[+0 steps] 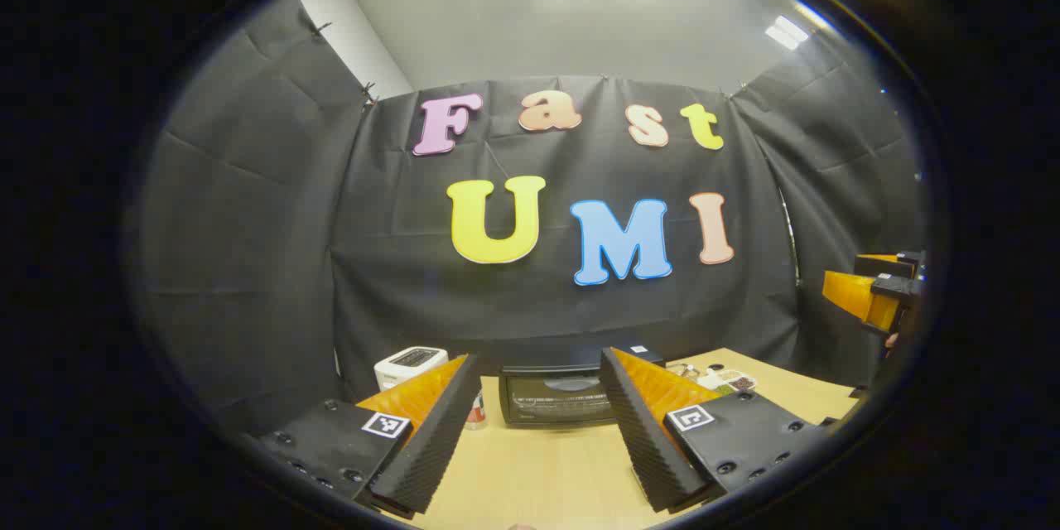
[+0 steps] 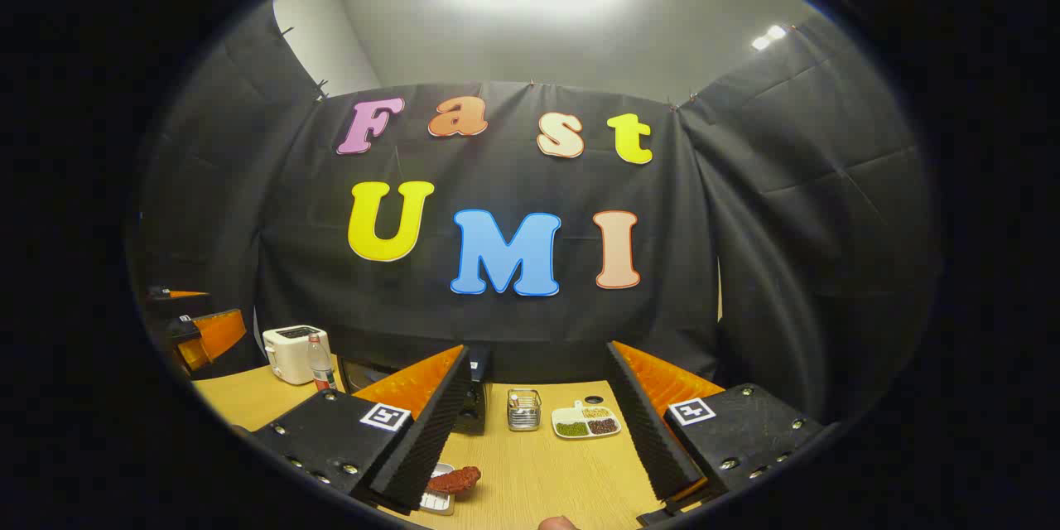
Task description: Open the electric oven with the left hand, put the food in, and close the electric oven.
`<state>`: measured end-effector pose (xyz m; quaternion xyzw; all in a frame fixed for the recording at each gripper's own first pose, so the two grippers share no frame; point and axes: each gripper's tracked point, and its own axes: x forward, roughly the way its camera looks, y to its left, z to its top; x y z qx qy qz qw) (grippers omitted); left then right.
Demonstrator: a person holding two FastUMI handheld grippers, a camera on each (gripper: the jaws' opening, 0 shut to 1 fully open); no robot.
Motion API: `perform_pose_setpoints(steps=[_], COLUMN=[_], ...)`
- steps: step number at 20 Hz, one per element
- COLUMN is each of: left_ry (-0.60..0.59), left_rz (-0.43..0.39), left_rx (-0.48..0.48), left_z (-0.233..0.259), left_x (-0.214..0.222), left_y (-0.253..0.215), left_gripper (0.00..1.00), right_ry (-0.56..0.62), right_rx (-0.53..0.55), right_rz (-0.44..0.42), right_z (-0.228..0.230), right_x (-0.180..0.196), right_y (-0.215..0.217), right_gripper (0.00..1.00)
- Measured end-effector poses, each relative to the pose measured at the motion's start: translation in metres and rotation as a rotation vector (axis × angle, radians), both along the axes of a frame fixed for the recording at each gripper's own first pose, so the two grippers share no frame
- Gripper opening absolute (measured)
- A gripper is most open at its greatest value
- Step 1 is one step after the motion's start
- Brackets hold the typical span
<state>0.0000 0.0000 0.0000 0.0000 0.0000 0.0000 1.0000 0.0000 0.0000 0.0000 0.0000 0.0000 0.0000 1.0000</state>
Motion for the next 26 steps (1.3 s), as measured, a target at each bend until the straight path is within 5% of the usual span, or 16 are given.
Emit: perform_pose_setpoints(steps=[26], left_ry=[-0.008], left_rz=[0.070], left_rx=[0.053], left_z=[0.004], left_x=[0.025], left_y=[-0.041], left_gripper=[1.00], right_ry=[0.016], right_rx=[0.043], right_rz=[0.074], right_z=[-0.030], right_x=[0.013], right_y=[-0.041], right_gripper=[0.97])
